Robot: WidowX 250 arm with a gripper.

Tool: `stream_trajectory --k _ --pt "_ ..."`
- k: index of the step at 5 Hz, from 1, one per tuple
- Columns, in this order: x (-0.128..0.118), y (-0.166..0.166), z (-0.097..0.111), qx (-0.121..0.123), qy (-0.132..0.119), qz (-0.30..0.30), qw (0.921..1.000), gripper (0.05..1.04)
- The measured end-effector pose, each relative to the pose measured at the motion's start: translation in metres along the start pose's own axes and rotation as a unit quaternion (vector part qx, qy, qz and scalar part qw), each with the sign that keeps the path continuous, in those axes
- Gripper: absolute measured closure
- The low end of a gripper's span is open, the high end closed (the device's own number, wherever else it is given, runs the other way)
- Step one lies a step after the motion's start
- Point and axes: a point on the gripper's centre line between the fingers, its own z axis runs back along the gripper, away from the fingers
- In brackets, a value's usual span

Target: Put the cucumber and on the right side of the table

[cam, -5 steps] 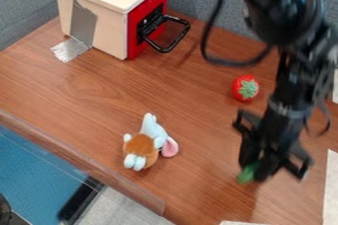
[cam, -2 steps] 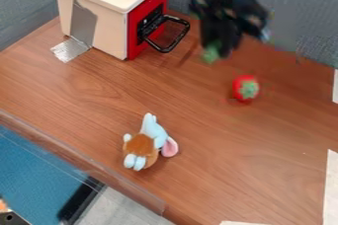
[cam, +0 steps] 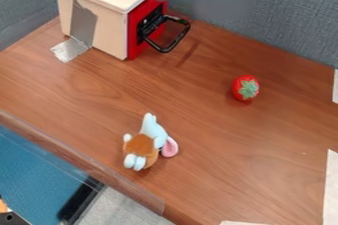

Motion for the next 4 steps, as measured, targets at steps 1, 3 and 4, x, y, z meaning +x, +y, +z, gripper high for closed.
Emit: stream_trajectory --k 1,3,4 --pt "0.011 0.052 -0.006 0.016 0.008 0.036 0.9992 0.765" --pt "0.017 0.101 -0.045 0.024 0.052 0.069 0.9960 0.765" --pt "0.017 0.104 -0.053 0.022 0.066 0.068 0.9953 0.765"
